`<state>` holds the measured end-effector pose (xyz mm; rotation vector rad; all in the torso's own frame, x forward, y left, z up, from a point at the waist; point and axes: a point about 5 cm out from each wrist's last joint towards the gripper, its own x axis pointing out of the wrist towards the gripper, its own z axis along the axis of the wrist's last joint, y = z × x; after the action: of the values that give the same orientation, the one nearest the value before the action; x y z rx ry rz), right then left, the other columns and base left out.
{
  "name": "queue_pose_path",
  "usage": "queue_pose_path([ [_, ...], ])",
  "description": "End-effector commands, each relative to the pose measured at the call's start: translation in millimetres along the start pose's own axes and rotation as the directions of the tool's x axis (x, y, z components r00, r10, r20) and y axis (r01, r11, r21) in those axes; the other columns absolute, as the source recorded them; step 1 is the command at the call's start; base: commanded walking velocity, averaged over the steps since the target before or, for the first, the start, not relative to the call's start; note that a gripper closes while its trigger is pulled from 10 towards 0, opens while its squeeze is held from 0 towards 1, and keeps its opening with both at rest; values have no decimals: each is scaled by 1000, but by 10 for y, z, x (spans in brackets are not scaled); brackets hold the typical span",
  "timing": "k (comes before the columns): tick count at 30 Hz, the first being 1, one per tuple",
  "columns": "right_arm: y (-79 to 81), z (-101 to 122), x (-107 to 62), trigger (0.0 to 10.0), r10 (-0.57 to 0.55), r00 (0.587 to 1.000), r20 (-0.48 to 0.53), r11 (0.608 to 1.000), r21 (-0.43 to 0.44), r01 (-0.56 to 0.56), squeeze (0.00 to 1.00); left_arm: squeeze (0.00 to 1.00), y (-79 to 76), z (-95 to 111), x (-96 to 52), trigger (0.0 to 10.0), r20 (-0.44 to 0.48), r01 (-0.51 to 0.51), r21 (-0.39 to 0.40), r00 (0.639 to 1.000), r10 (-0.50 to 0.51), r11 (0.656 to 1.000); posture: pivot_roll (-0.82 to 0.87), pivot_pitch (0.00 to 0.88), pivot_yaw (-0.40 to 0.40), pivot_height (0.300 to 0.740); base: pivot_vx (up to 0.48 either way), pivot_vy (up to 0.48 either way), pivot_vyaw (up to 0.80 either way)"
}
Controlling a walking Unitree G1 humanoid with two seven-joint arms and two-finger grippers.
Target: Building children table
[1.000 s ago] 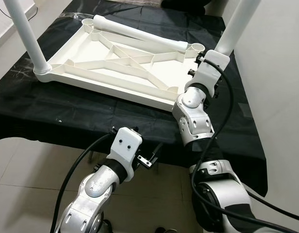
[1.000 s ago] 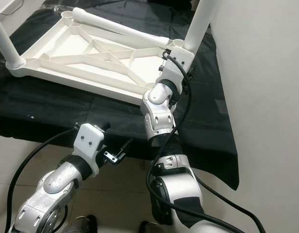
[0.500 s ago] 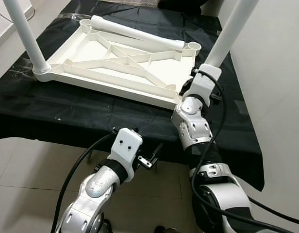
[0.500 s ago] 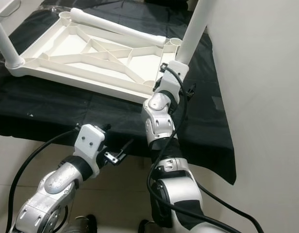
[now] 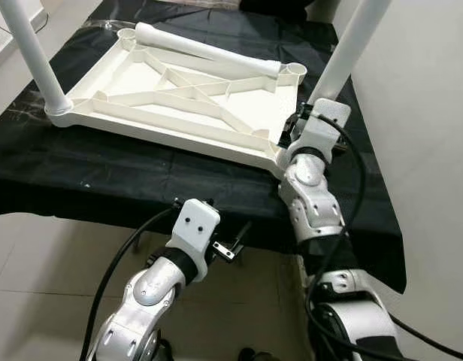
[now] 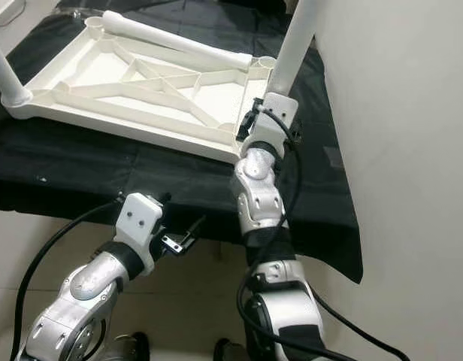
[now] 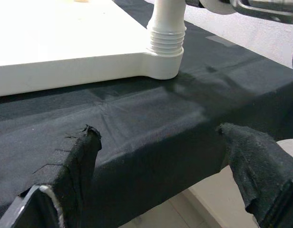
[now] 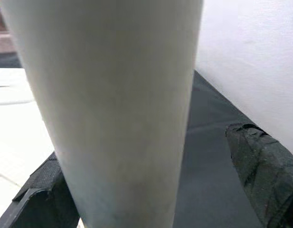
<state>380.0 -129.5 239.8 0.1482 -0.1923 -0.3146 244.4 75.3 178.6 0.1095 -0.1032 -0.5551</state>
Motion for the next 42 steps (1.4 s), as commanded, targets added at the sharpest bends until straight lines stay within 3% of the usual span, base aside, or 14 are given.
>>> queue_pose_path([
  [1,-91,-65,8,10000,28,1000,3,999,17,-28,0,0,-35,-28,-3,10000,-7,7,-1,1000,-7,1000,94,207,-107,740,0,0,0],
  [11,-192,-39,71,10000,152,988,30,986,70,-154,0,0,-36,-24,-10,10000,-5,9,0,1000,-9,1000,96,201,-104,740,0,0,0],
  [17,-260,-8,156,10000,309,950,42,941,130,-312,0,0,-38,-13,-9,10000,-1,9,0,1000,-9,1000,98,197,-106,740,0,0,0],
  [26,-438,75,312,10000,411,910,57,901,125,-415,0,0,-39,-10,-12,10000,1,11,2,1000,-11,1000,97,194,-109,740,0,0,0],
  [32,-462,140,353,10000,473,878,70,870,121,-478,0,0,-37,-9,-18,10000,1,12,5,1000,-12,1000,106,191,-108,740,0,0,0],
  [33,-461,165,369,10000,514,855,70,846,126,-518,0,0,-35,-8,-19,10000,1,12,7,1000,-12,1000,107,194,-109,740,0,0,0],
  [34,-461,165,369,10000,514,855,70,846,126,-518,0,0,-35,-8,-19,10000,1,12,7,1000,-12,1000,107,194,-109,740,0,0,0],
  [36,-456,199,387,10000,588,806,68,796,131,-591,0,0,-33,-8,-20,10000,0,12,7,1000,-12,1000,107,194,-109,740,0,0,0],
  [42,-488,217,428,10000,658,752,50,742,130,-658,0,0,-37,-9,-25,10000,-2,11,5,1000,-11,1000,108,199,-110,740,0,0,0],
])
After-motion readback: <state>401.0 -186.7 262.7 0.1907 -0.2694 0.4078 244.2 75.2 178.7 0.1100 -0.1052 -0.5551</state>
